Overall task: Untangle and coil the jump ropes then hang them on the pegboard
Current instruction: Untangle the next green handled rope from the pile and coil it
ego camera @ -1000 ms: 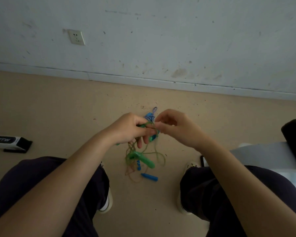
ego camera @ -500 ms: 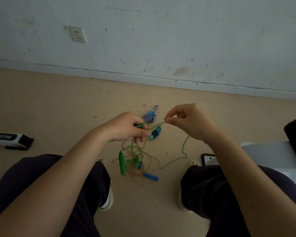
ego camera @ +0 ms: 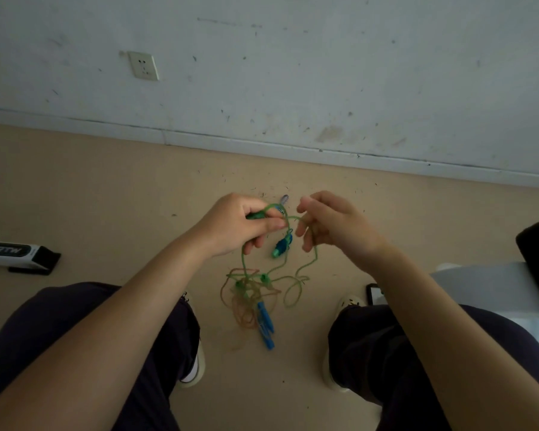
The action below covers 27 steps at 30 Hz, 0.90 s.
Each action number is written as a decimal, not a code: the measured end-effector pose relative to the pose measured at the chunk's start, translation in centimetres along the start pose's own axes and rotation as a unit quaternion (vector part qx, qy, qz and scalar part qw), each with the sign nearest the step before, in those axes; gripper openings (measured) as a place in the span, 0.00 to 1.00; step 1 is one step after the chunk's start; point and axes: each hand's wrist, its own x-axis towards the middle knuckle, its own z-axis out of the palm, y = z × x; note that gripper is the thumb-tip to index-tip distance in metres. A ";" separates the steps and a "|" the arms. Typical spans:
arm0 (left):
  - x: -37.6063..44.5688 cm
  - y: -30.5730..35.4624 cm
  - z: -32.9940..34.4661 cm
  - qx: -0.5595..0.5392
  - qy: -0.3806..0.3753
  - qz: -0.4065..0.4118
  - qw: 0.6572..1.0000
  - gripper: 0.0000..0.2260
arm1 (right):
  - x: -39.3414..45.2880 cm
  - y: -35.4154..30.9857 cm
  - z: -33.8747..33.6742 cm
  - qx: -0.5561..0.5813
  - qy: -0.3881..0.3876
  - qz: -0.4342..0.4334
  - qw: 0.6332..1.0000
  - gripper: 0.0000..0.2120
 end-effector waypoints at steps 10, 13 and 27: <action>-0.1 -0.5 -1.4 0.134 -0.029 -0.045 0.990 0.05 | 0.3 -0.2 -0.6 -0.194 0.058 -0.051 0.978 0.04; -0.2 -0.8 -2.3 0.154 -0.015 -0.075 0.985 0.08 | 0.5 0.0 -1.5 -0.151 0.153 -0.048 0.976 0.05; -0.1 0.1 -0.4 0.072 -0.056 -0.042 0.995 0.05 | 0.1 -0.1 0.5 -0.212 -0.048 -0.049 0.975 0.05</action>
